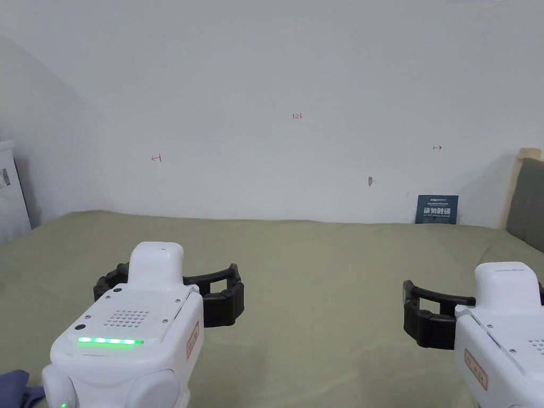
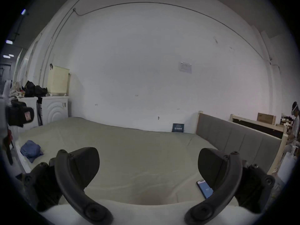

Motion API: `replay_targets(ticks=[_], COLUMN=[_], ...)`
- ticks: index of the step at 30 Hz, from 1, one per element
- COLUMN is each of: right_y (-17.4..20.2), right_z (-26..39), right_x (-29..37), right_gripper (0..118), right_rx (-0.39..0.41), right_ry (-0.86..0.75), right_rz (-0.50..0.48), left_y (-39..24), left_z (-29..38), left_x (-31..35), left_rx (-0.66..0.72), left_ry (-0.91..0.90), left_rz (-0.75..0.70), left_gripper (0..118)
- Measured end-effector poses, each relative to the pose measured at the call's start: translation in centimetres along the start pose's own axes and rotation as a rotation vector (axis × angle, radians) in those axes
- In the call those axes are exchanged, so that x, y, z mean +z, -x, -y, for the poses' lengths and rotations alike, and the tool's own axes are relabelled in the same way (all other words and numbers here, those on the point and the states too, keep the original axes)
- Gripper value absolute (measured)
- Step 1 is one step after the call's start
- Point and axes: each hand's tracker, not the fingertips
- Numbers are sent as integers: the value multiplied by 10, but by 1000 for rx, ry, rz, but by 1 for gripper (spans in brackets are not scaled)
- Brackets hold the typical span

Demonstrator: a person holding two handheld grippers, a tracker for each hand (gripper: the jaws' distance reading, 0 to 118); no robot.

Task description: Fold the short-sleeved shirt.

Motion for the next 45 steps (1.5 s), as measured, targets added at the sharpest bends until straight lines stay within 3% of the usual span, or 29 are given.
replay_targets(ticks=[2,7,12,18,22,29,33,39,45], right_y=[-1,6,4,1,3,6,-1,-12,-17], right_z=[-2,-5,0,1,-1,4,4,-6,-15], right_x=[-5,3,1,1,-7,-12,-12,-14,-14], right_gripper=[118,118,118,118,118,118,118,118,118], right_rx=[-23,-18,-141,-171,-183,-162,-198,-248,-232], right_ry=[-10,-52,-42,-56,-29,-8,3,-16,11], right_rz=[-35,-20,-157,-165,-83,-149,-175,-129,-155], left_y=[1,6,3,5,7,4,7,8,7], left_z=[-1,3,2,1,3,-6,-6,-9,-16], left_x=[-3,-9,-4,-2,-7,-11,-12,-10,-9], left_rx=[8,37,31,31,34,19,30,23,38], left_ry=[19,25,3,-1,14,21,6,9,2], left_rz=[2,-14,8,37,54,52,62,54,55], left_gripper=[118,118,118,118,118,118,118,118,118])
